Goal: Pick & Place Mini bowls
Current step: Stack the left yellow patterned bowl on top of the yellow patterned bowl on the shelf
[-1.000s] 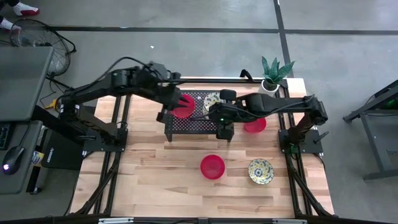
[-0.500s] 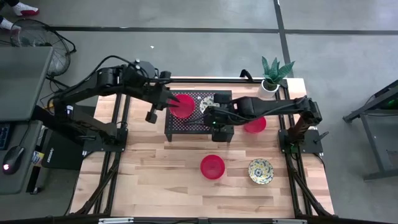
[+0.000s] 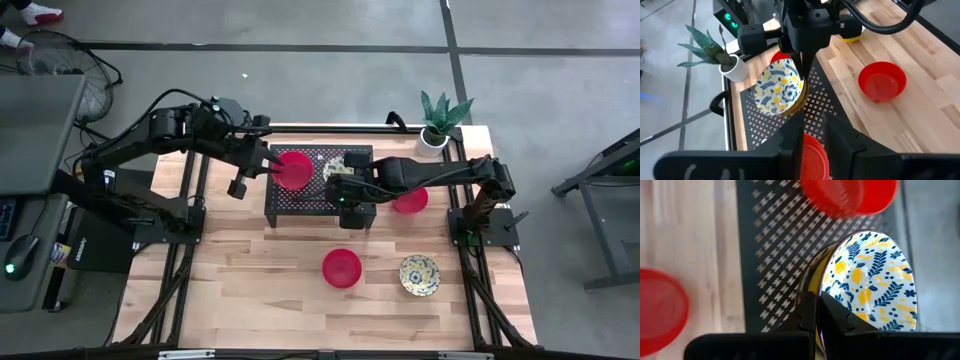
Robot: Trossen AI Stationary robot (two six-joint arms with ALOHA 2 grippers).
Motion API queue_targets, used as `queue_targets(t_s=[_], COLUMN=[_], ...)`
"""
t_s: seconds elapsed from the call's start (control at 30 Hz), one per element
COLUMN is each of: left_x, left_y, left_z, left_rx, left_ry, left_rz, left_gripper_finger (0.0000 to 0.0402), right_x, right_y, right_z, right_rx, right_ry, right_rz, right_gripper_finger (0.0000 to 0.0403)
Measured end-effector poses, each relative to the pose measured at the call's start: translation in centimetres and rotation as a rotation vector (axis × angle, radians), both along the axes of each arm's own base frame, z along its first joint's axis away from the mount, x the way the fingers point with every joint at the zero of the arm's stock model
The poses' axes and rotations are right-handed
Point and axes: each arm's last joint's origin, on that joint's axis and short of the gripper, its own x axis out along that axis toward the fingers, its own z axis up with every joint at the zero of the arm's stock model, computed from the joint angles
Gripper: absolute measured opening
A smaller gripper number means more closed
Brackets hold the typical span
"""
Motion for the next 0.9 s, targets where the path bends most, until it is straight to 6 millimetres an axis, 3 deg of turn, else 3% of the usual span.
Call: queue_targets(t_s=[0.47, 0.9], left_x=[0.0, 0.0], left_y=[0.0, 0.0], left_z=[-0.1, -0.1], left_rx=[-0.003, -0.004], left_ry=[0.006, 0.006], left_rz=[-0.003, -0.004], left_gripper_finger=[0.0065, 0.0065], right_x=[-0.2, -0.1], right_y=[-0.1, 0.0], right_z=[-1.4, -1.4], right_rx=[-0.034, -0.017], right_ry=[0.055, 0.057], right_rz=[0.004, 0.019], right_gripper_finger=[0.0003, 0.0078])
